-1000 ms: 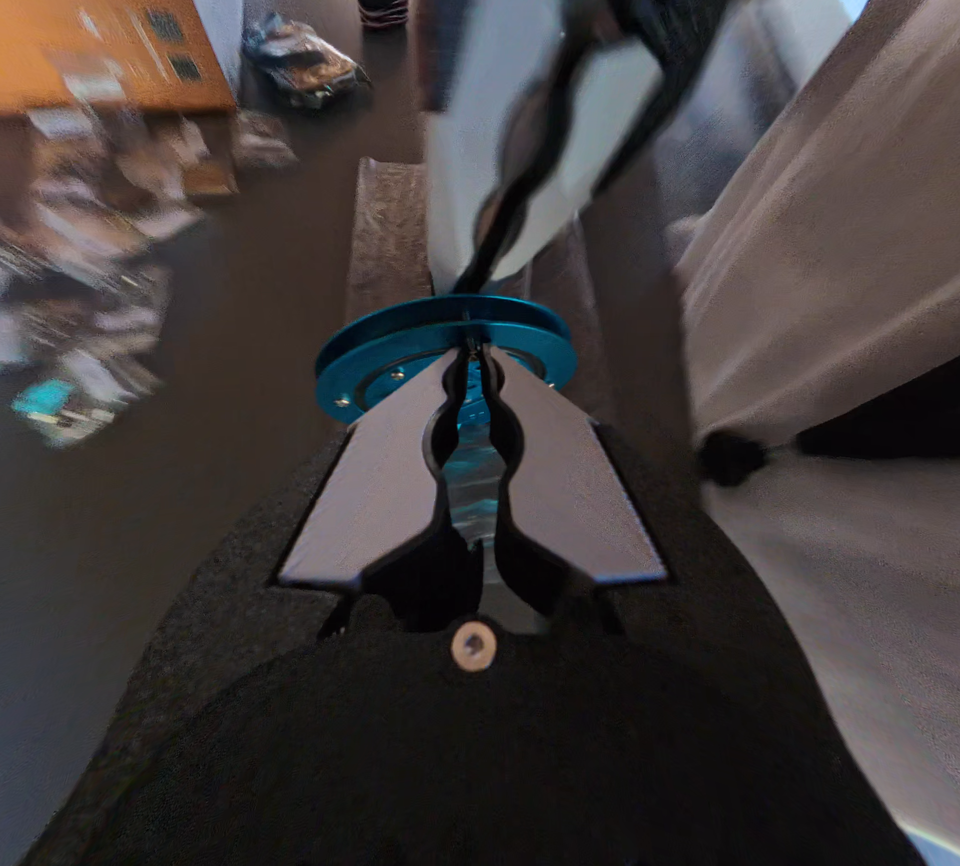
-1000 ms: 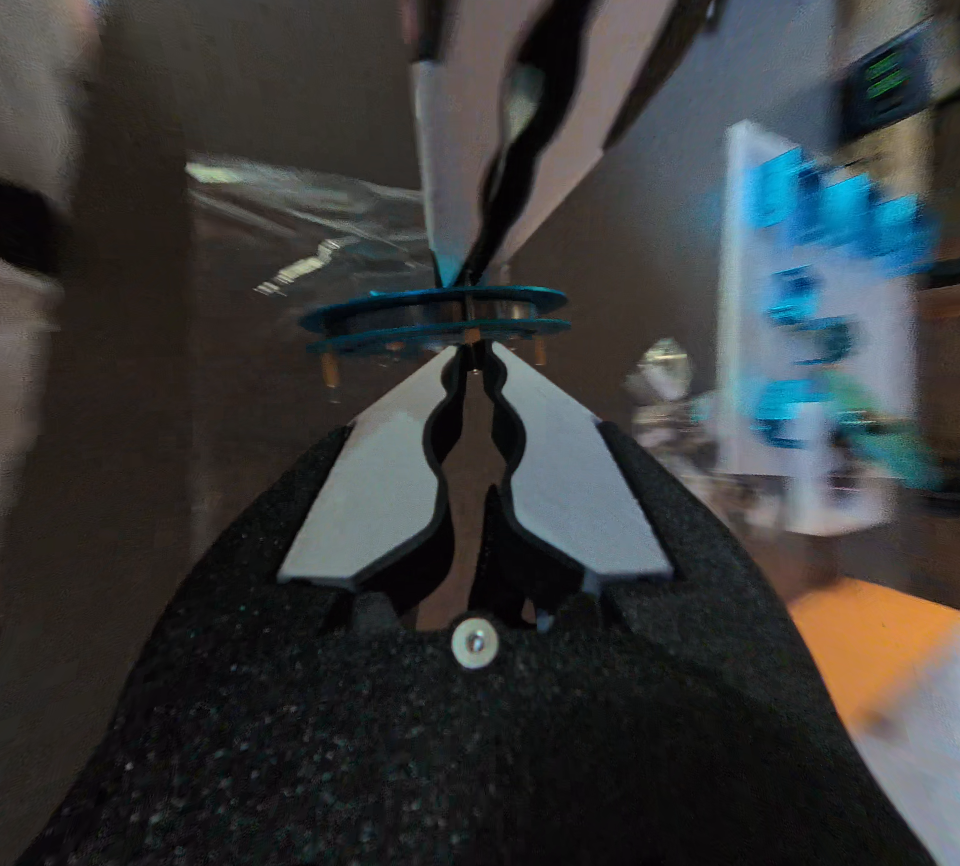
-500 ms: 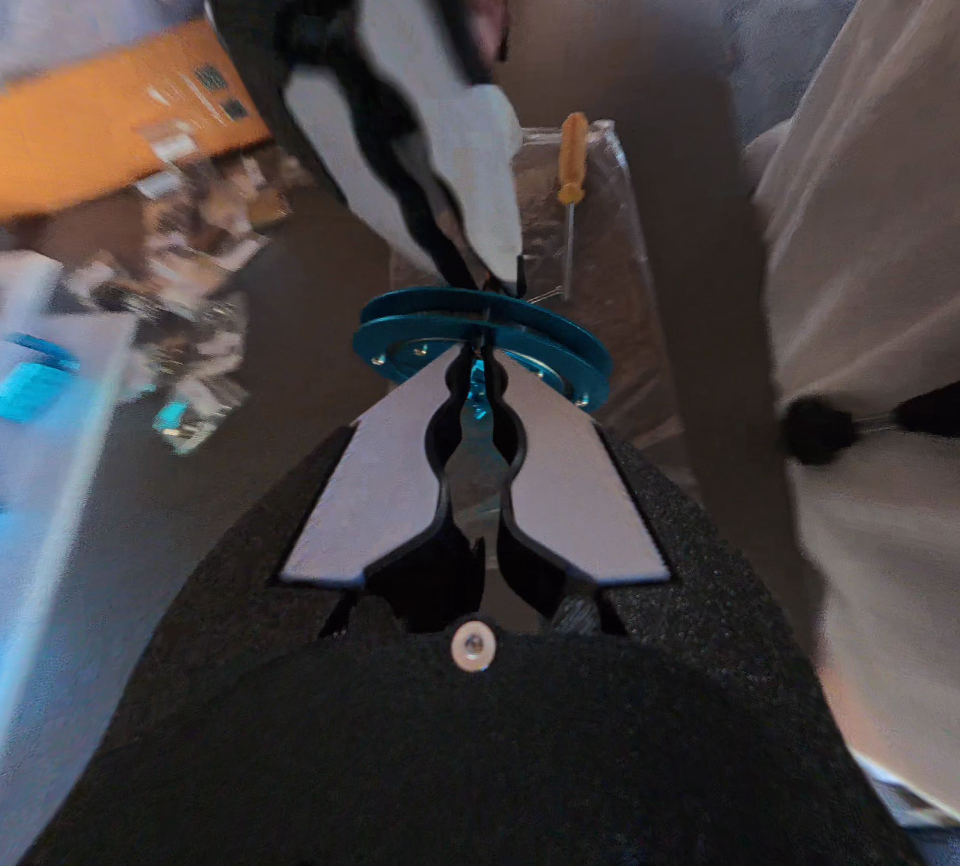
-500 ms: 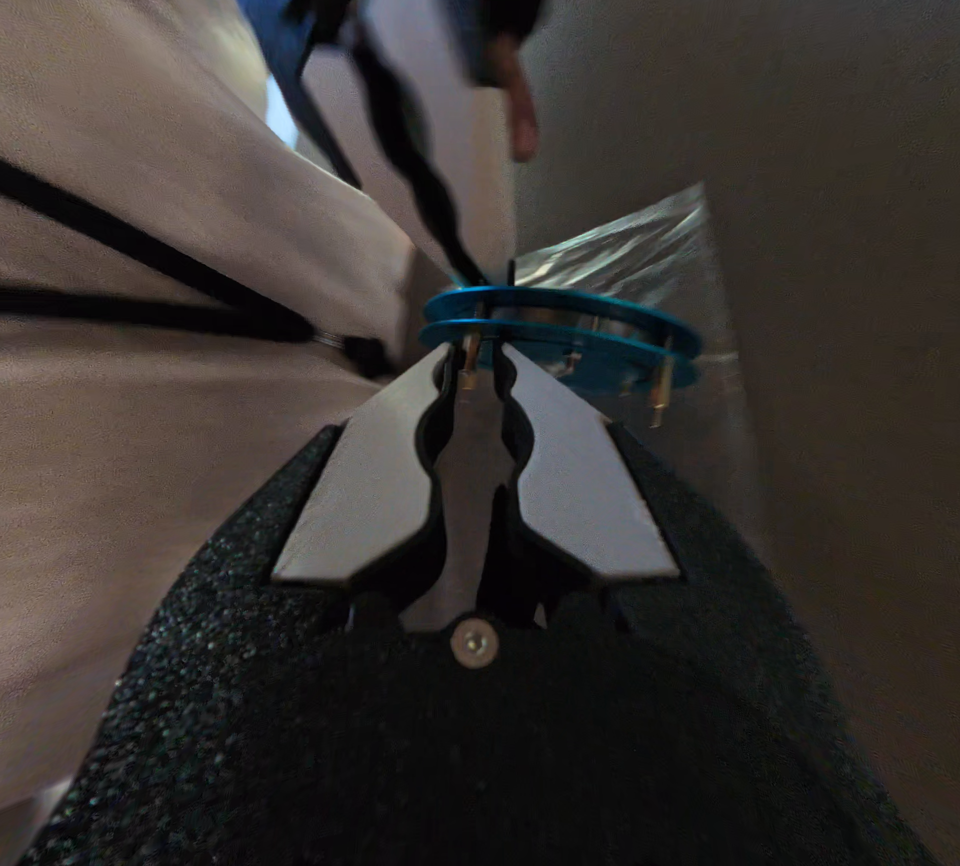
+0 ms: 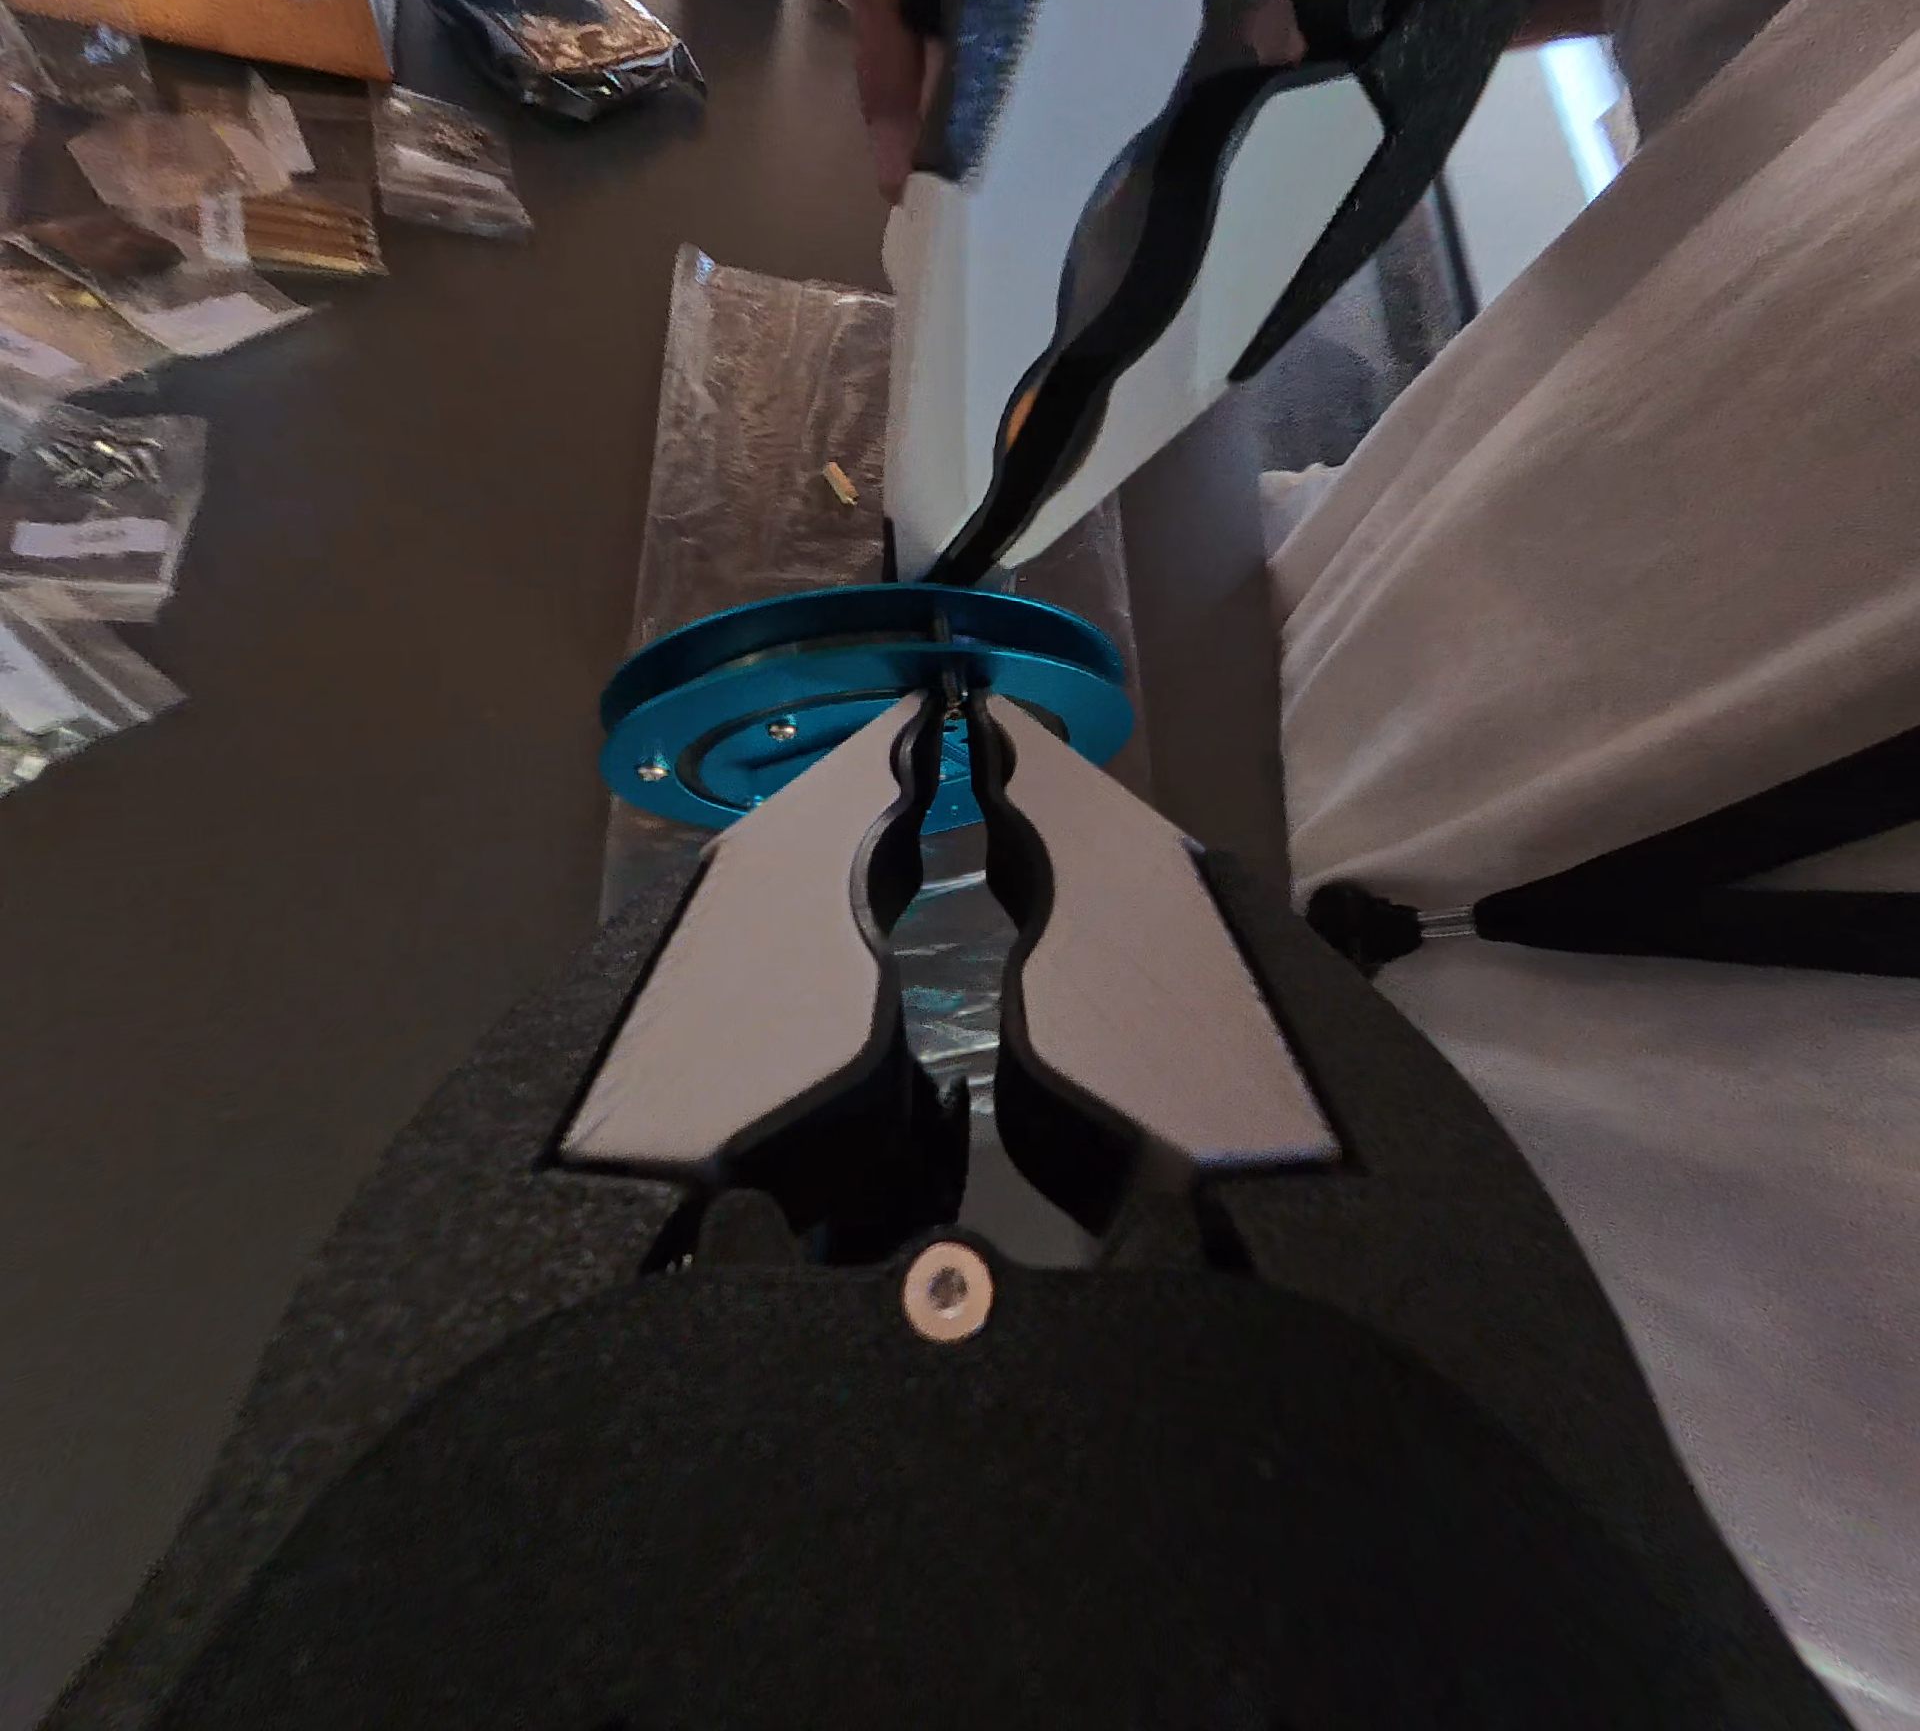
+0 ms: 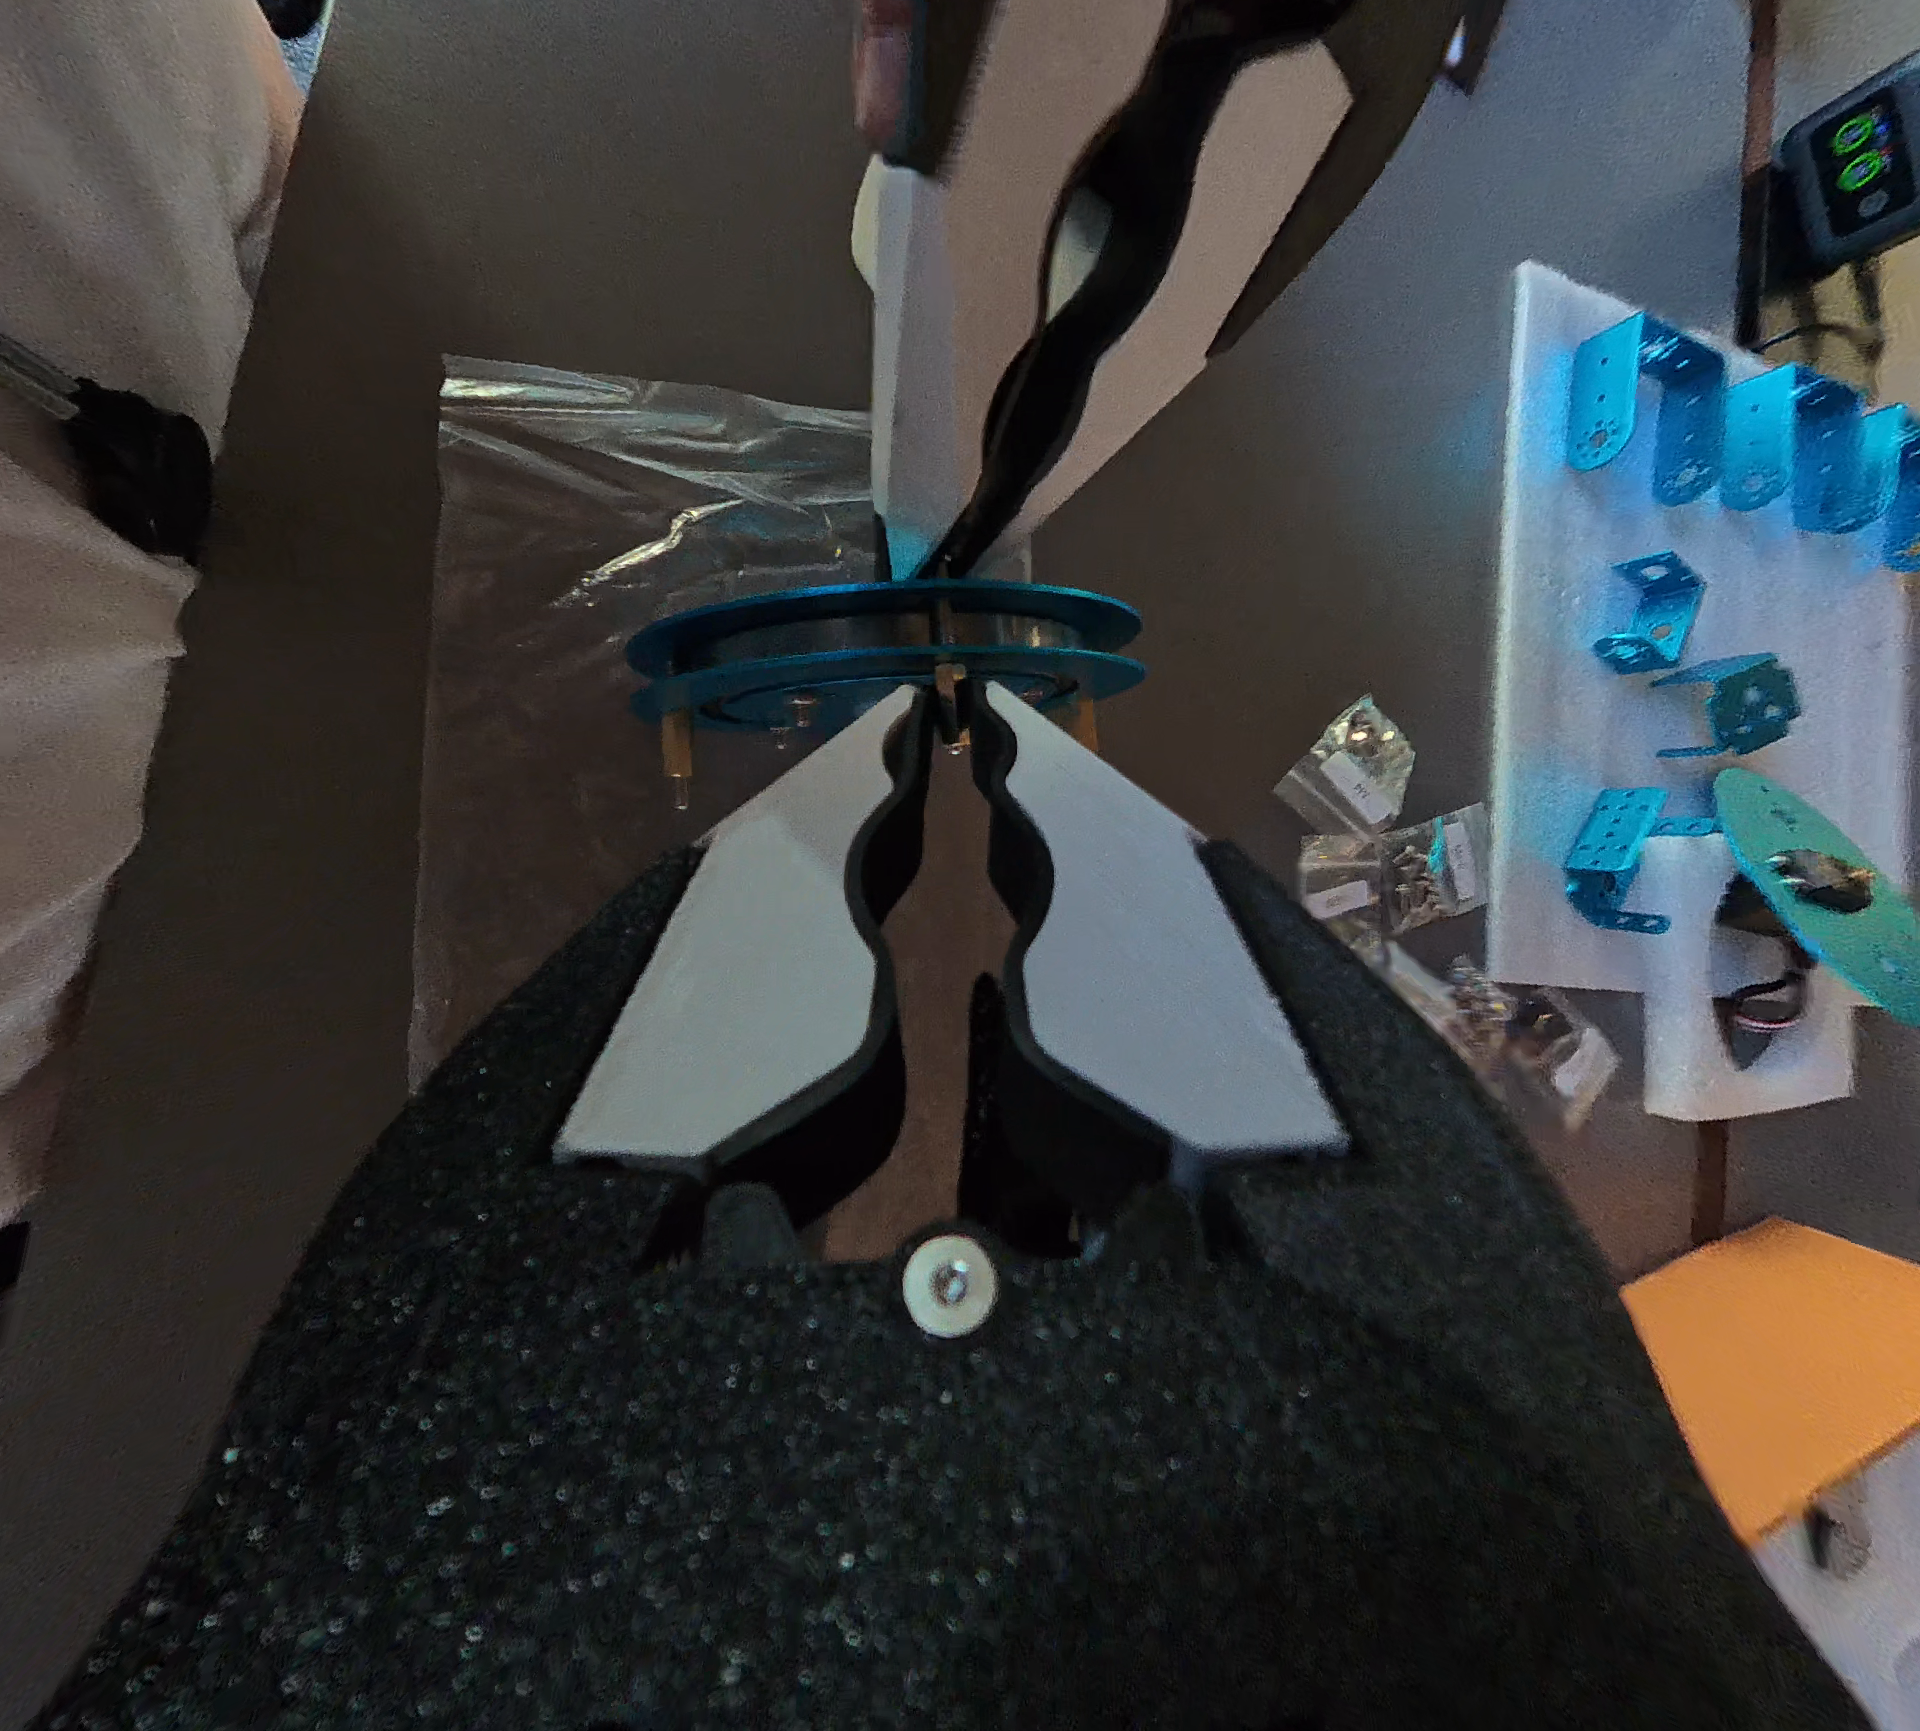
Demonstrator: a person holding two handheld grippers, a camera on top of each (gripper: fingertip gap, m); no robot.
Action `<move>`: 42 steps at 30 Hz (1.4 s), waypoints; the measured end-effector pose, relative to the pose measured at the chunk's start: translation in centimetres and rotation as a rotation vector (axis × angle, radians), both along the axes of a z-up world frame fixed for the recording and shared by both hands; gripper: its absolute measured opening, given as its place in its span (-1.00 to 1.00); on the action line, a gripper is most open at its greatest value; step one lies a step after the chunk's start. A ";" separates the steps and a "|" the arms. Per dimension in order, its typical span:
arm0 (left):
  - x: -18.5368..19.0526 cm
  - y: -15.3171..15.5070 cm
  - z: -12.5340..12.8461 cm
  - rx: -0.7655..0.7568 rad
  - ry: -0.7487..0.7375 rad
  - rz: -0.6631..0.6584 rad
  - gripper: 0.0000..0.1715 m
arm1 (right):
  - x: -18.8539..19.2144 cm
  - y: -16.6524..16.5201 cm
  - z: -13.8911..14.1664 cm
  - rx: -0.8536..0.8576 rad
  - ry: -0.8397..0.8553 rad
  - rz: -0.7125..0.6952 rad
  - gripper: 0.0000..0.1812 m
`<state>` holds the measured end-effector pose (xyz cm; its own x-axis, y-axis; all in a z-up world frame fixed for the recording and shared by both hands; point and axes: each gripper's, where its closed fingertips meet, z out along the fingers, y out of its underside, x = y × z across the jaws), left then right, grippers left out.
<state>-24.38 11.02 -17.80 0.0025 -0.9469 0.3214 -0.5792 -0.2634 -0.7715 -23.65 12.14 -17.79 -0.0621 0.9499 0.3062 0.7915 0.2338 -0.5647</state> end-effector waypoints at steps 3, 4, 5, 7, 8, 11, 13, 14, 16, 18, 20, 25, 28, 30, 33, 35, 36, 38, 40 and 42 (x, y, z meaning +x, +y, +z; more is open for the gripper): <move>0.2 0.1 -0.1 0.253 0.025 -0.016 -0.96 | 0.2 -0.2 -0.1 -0.270 0.007 -0.048 -0.95; 0.3 0.5 -0.2 0.406 0.046 -0.009 -0.96 | 0.3 -0.1 -0.1 -0.415 0.024 -0.089 -0.96; 0.4 1.4 -0.1 0.627 0.076 0.010 -0.97 | 0.3 0.1 -0.1 -0.588 0.052 -0.156 -0.96; 0.3 2.0 -0.1 0.981 0.150 -0.003 -0.97 | 0.2 -0.6 0.0 -1.015 0.095 -0.247 -0.96; 0.4 1.7 0.0 1.026 0.161 -0.010 -0.97 | 0.2 -0.9 0.1 -1.124 0.109 -0.237 -0.96; 0.0 1.5 -0.1 0.887 0.138 0.011 -0.97 | 0.0 -0.8 0.0 -0.891 0.126 -0.172 -0.95; -0.1 1.1 -0.2 0.652 0.115 0.033 -0.96 | -0.2 -0.4 0.1 -0.515 0.100 -0.079 -0.94; -0.1 0.9 -0.2 0.513 0.105 0.040 -0.96 | -0.1 -0.2 0.1 -0.343 0.079 -0.057 -0.91; -0.3 0.6 -0.2 0.278 0.088 0.050 -0.96 | 0.1 0.2 -0.3 -0.054 0.003 -0.044 -0.86; -0.4 0.3 -0.2 0.139 0.074 0.042 -0.96 | 0.4 0.4 -0.9 0.107 -0.059 -0.030 -0.85; -0.3 0.0 -0.2 0.059 0.065 0.033 -0.96 | 0.0 0.3 -0.7 0.185 -0.057 -0.013 -0.93; 0.1 0.3 -0.1 0.284 0.076 0.018 -0.96 | 0.1 0.4 -0.7 0.017 -0.063 -0.055 -0.96; 0.3 1.5 -0.1 0.883 0.130 -0.002 -0.97 | 0.1 -0.2 -0.7 -0.582 0.028 -0.170 -0.96; 0.4 1.8 0.0 1.187 0.175 -0.020 -0.97 | 0.2 -1.0 -0.4 -1.121 0.066 -0.256 -0.97; 0.4 1.5 0.0 1.130 0.166 -0.014 -0.96 | 0.2 -1.4 -0.4 -1.132 0.084 -0.207 -0.96; 0.4 1.1 -0.1 0.895 0.135 0.016 -0.96 | 0.2 -1.2 -0.6 -0.816 0.052 -0.144 -0.94; 0.3 1.0 -0.1 0.772 0.128 0.023 -0.97 | 0.2 -0.6 -0.6 -0.631 0.044 -0.141 -0.88; 0.1 0.7 -0.2 0.524 0.120 0.028 -0.97 | 0.7 -0.1 -1.1 -0.342 -0.013 -0.139 -0.85; 0.0 0.8 -0.3 0.379 0.109 0.040 -0.96 | 1.0 0.0 -2.0 -0.175 -0.090 -0.130 -0.81; 0.1 0.5 -0.3 0.351 0.108 0.016 -0.96 | 0.7 0.1 -2.2 -0.059 -0.101 -0.099 -0.96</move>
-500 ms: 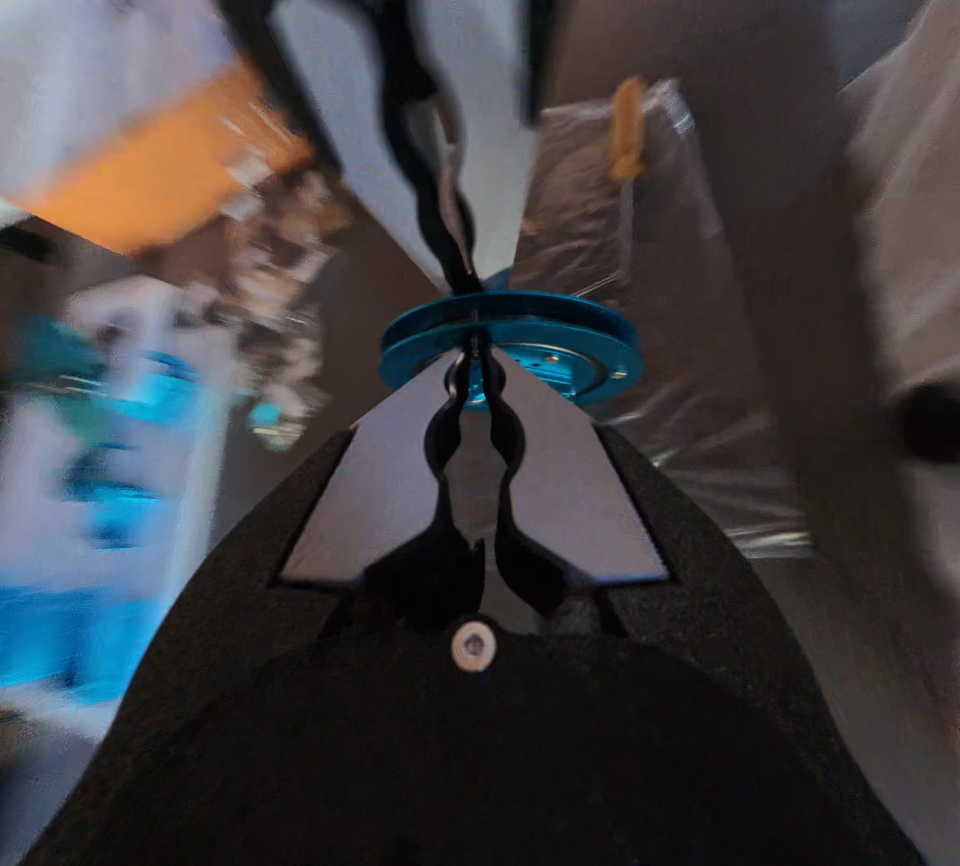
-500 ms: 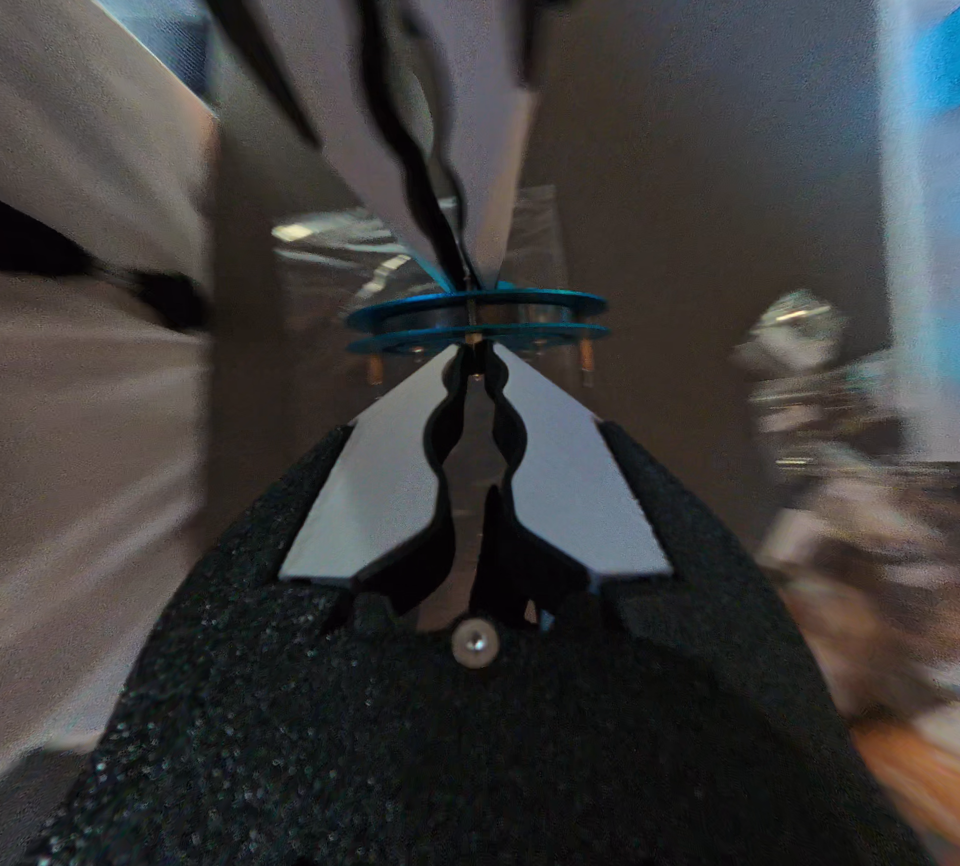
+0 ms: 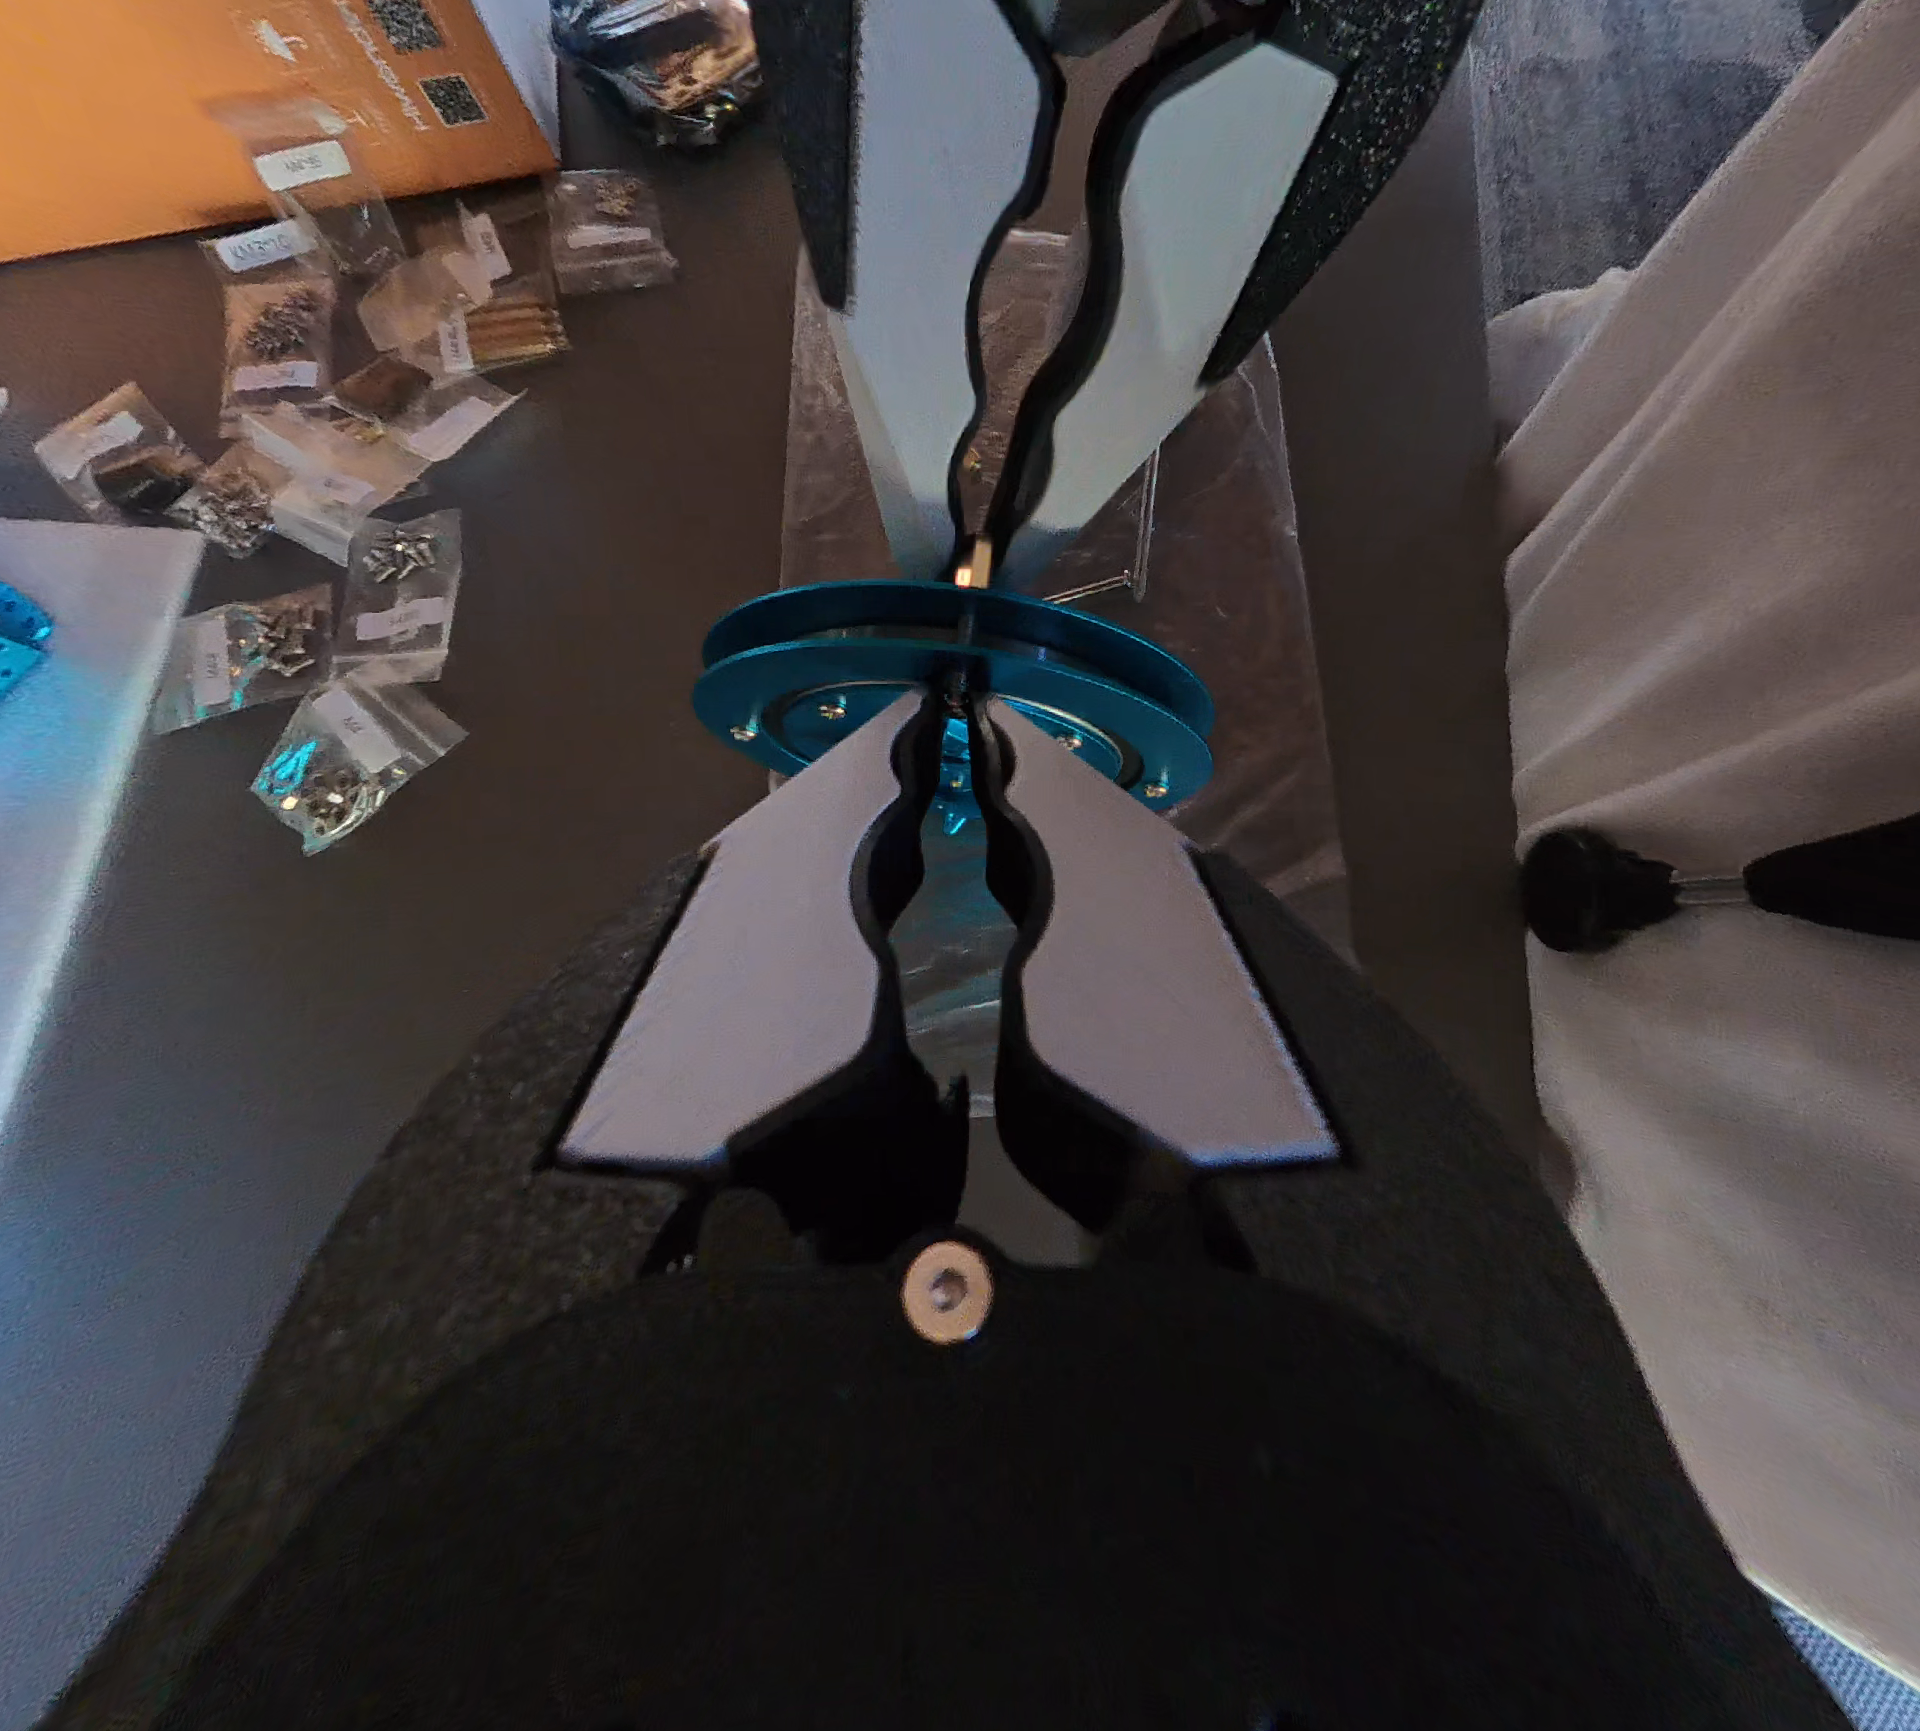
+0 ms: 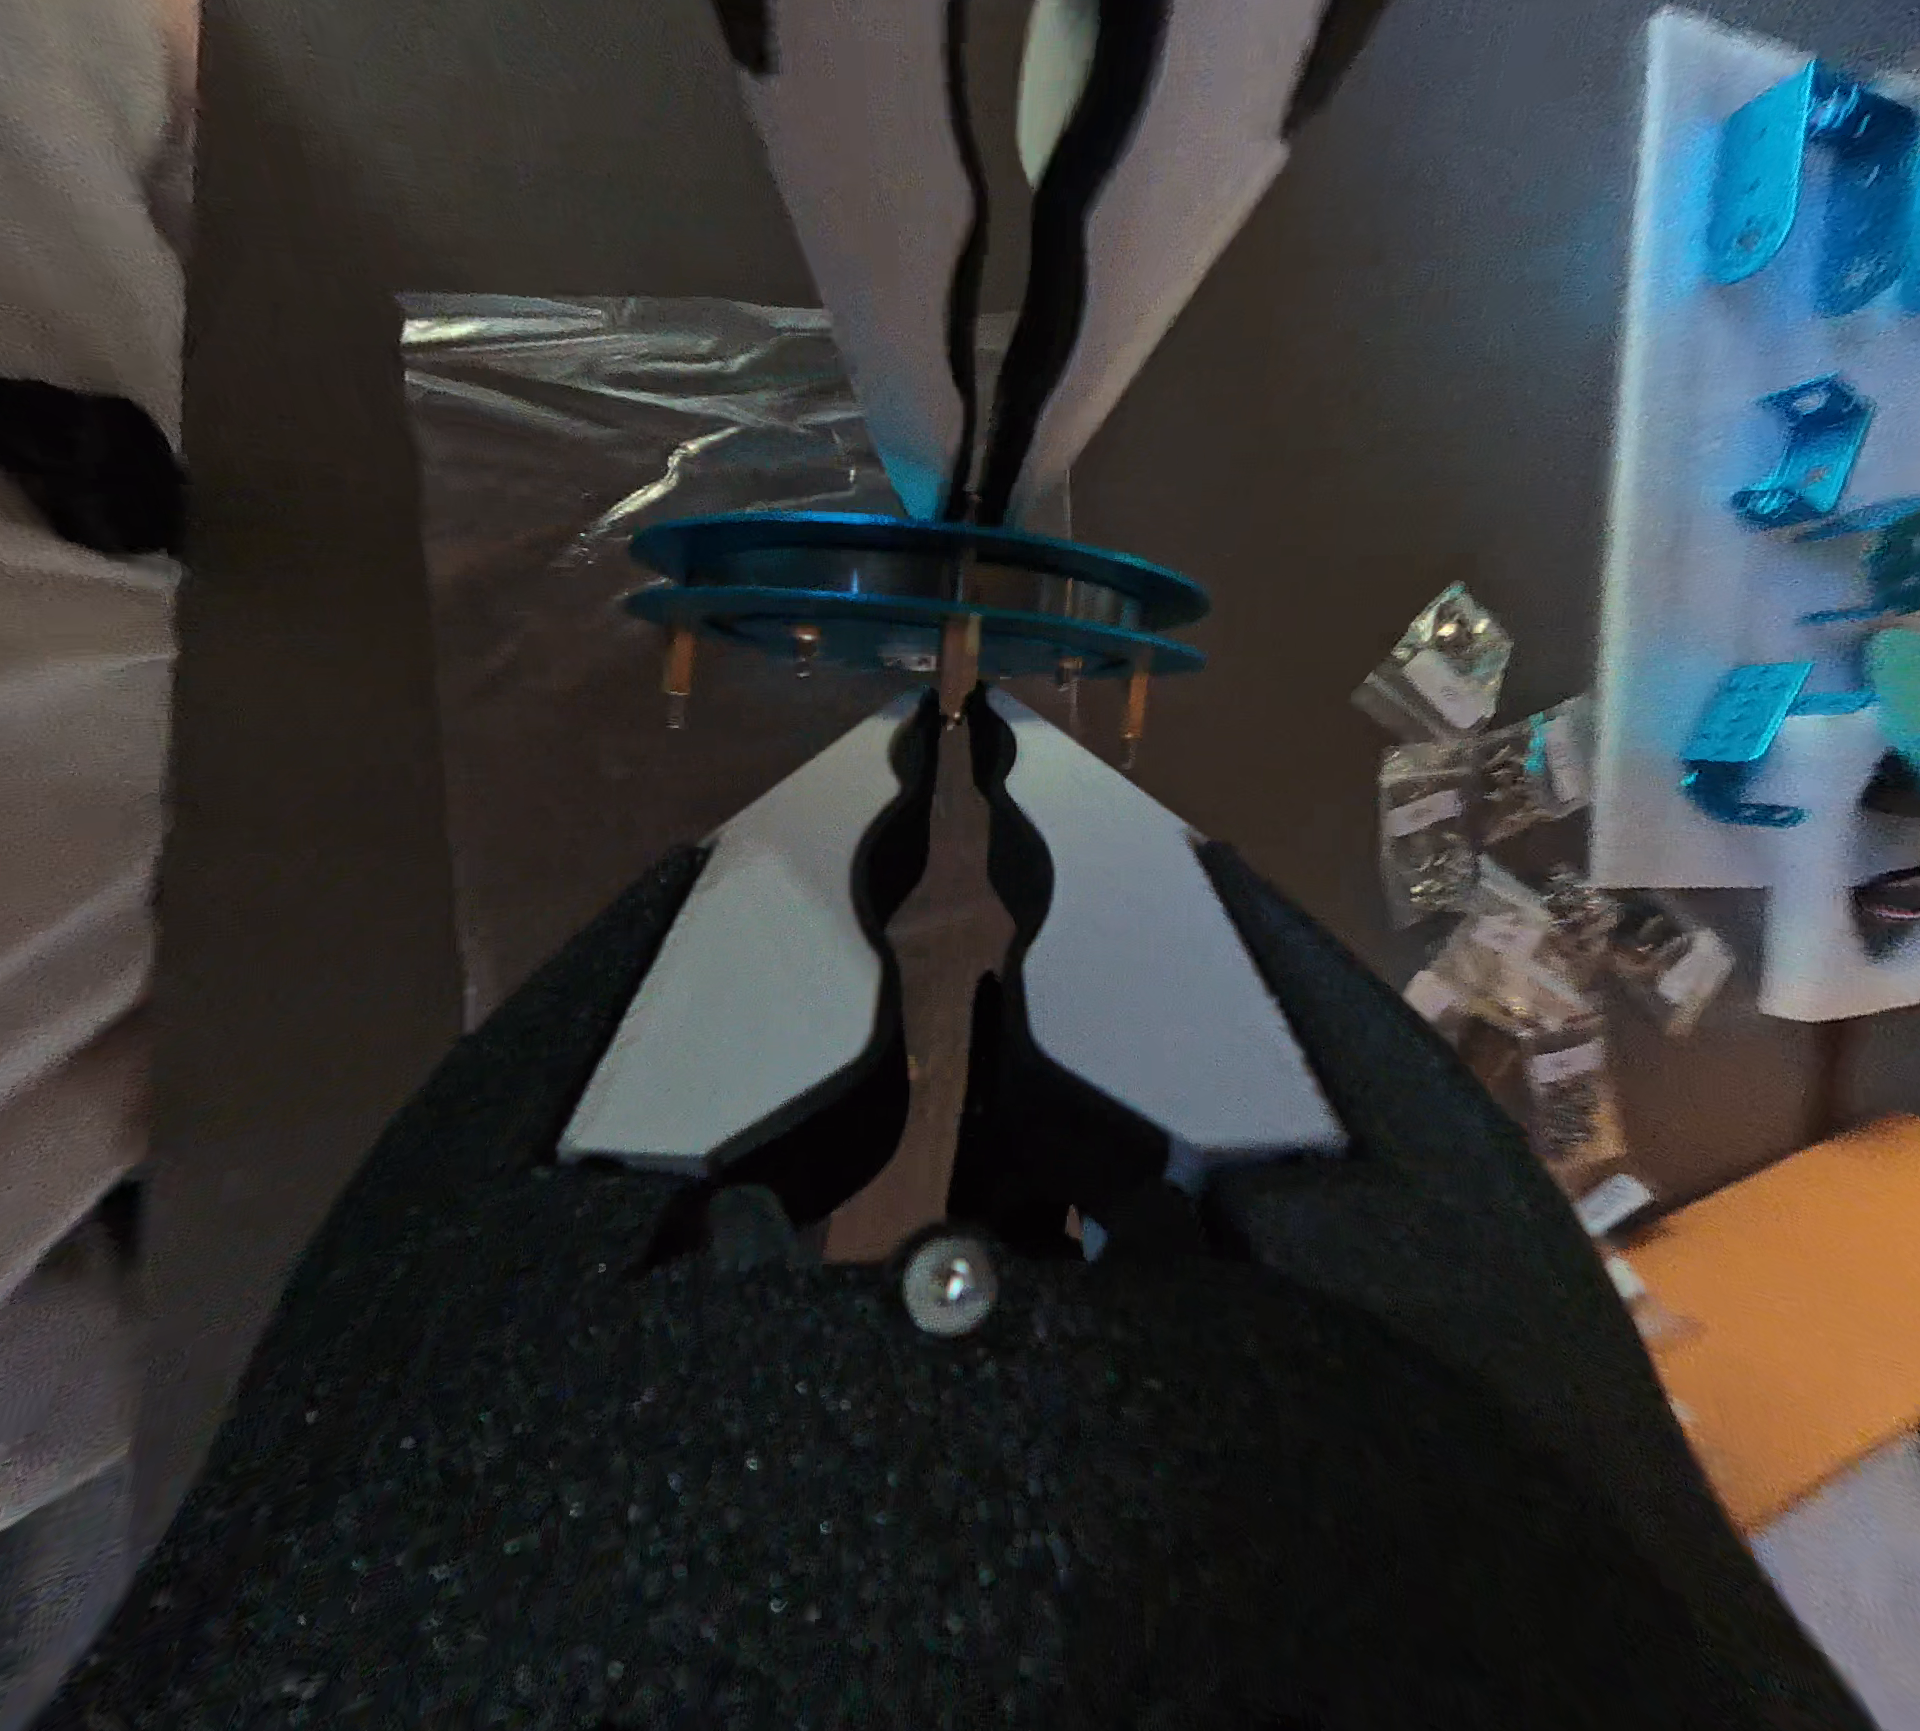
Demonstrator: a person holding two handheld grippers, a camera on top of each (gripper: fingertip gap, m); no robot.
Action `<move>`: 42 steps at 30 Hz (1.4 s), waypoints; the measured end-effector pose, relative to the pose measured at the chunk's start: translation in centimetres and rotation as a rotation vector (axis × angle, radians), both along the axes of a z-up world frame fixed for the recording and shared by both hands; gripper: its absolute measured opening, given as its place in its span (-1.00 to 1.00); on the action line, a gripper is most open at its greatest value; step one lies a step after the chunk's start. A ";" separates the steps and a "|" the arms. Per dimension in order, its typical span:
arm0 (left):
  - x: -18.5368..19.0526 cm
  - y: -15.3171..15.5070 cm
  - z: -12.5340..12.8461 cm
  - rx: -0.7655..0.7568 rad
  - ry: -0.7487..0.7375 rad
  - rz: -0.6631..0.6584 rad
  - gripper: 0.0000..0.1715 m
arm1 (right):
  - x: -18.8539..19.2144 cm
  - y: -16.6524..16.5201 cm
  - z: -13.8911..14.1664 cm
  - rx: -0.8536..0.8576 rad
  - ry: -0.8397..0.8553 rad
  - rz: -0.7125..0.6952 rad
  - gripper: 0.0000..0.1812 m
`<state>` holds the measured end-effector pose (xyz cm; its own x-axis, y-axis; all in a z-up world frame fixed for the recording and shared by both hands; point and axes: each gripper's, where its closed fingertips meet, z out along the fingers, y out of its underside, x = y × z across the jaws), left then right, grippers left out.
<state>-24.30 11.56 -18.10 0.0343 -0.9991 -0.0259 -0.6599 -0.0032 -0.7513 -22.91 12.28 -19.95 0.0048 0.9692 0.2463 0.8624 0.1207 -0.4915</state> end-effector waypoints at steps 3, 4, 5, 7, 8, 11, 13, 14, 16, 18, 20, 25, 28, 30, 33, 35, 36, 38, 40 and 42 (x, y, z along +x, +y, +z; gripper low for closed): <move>0.0 -0.1 -0.1 0.112 0.029 -0.024 -0.95 | -0.1 -0.1 0.1 0.013 -0.003 0.032 -0.95; 0.0 -0.1 -0.1 0.129 0.034 -0.022 -0.96 | -0.3 -0.4 0.4 -0.013 0.018 0.036 -0.94; 0.0 -0.2 -0.1 0.123 0.033 -0.019 -0.96 | -0.6 -0.7 0.9 -0.037 0.050 0.043 -0.92; -0.1 -0.5 -0.1 0.069 0.021 -0.012 -0.96 | -0.5 -0.4 1.2 -0.003 0.031 0.049 -0.86; 0.0 -0.5 -0.1 0.042 0.013 -0.006 -0.95 | -0.4 -0.3 1.0 0.026 0.001 0.060 -0.90; 0.0 -0.7 0.0 -0.018 -0.001 -0.001 -0.96 | -0.4 0.1 0.1 0.097 -0.037 0.084 -0.95; -0.1 -0.8 -0.1 0.003 0.001 -0.006 -0.96 | -0.5 -0.2 0.2 0.021 -0.022 0.076 -0.96; 0.0 -0.8 -0.1 0.075 0.005 -0.015 -0.96 | -0.5 -0.5 0.1 -0.095 -0.006 0.043 -0.97; 0.1 0.0 0.0 0.475 0.032 -0.064 -0.97 | -0.6 -1.1 0.4 -0.468 0.081 -0.052 -0.97; 0.3 0.5 0.5 0.915 0.072 -0.105 -0.96 | -0.6 -2.0 1.1 -1.030 0.161 -0.181 -0.97; 0.4 0.6 0.2 0.981 0.080 -0.104 -0.96 | -0.6 -2.6 1.2 -1.238 0.204 -0.169 -0.97; 0.3 0.4 0.1 0.681 0.034 -0.060 -0.96 | -0.3 -1.3 0.6 -0.720 0.157 -0.112 -0.88; 0.2 0.0 0.0 0.407 0.019 -0.051 -0.96 | -0.2 -0.8 1.3 -0.387 0.120 -0.044 -0.89; 0.3 -0.2 0.0 0.314 0.011 -0.053 -0.96 | -0.1 -0.9 1.4 -0.250 0.077 0.004 -0.90; 0.4 -0.1 0.0 0.303 0.018 -0.052 -0.96 | -0.1 -0.7 1.2 -0.141 0.028 0.019 -0.93; 0.4 0.0 0.0 0.438 0.028 -0.071 -0.97 | 0.0 -0.6 1.3 -0.231 0.036 -0.013 -0.95; 0.5 0.1 0.1 0.642 0.034 -0.103 -0.98 | 0.0 -0.8 1.3 -0.418 0.073 -0.078 -0.95; 0.8 -0.3 0.2 1.123 0.070 -0.190 -0.97 | 0.0 -2.3 2.0 -1.065 0.164 -0.230 -0.97; 0.9 -0.5 0.1 1.121 0.070 -0.175 -0.97 | 0.0 -2.6 2.3 -1.387 0.249 -0.255 -0.96; 0.7 -0.2 0.1 1.029 0.061 -0.149 -0.96 | -0.2 -2.2 2.3 -1.309 0.276 -0.245 -0.96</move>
<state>-23.60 11.40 -18.03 -0.1173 -0.4870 -0.8655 -0.6382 0.7046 -0.3100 -23.07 10.07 -17.66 0.1081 0.4578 -0.8825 0.6496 -0.7045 -0.2858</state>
